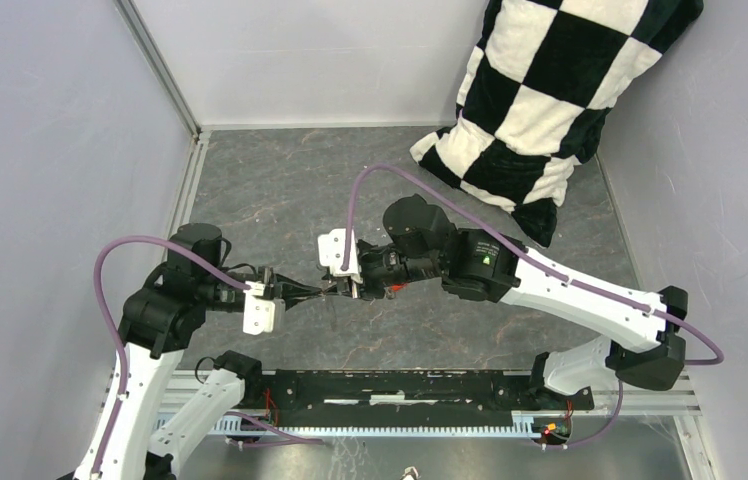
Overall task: Put the keys on the keyring
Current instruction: Adjust the keyring.
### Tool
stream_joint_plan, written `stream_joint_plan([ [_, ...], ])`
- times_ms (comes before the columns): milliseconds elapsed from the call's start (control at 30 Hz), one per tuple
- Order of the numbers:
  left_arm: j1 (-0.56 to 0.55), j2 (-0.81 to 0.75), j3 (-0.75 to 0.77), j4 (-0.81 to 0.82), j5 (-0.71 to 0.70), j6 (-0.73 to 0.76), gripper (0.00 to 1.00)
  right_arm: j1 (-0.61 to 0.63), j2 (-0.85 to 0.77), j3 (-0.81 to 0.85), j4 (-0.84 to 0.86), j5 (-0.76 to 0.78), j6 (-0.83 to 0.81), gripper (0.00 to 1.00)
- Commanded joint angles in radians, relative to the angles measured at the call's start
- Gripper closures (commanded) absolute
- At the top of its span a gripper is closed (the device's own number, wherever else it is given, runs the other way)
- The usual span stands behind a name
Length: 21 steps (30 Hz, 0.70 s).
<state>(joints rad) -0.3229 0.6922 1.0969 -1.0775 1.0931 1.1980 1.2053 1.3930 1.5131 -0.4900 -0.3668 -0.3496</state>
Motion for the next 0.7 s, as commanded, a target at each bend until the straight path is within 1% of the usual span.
stream_joint_plan([
  [0,-0.001,0.001,0.04,0.003,0.016,0.011,0.98,0.008,0.017,0.059,-0.019,-0.005,-0.014,0.71],
  [67,-0.001,0.001,0.04,0.003,0.015,0.009,0.98,0.008,0.023,0.063,-0.019,-0.009,-0.009,0.71],
  [233,0.0,-0.003,0.036,0.003,0.008,0.006,0.98,0.009,0.022,0.087,-0.035,0.006,-0.014,0.62],
  [333,-0.001,-0.007,0.029,0.002,0.004,0.011,0.98,0.007,0.026,0.133,-0.08,0.042,-0.029,0.61],
  [400,-0.001,-0.007,0.026,0.002,0.002,0.014,0.98,0.008,0.02,0.14,-0.08,0.043,-0.029,0.6],
  [667,-0.001,-0.001,0.027,0.003,0.001,0.013,0.98,0.007,0.022,0.134,-0.074,-0.021,0.01,0.57],
])
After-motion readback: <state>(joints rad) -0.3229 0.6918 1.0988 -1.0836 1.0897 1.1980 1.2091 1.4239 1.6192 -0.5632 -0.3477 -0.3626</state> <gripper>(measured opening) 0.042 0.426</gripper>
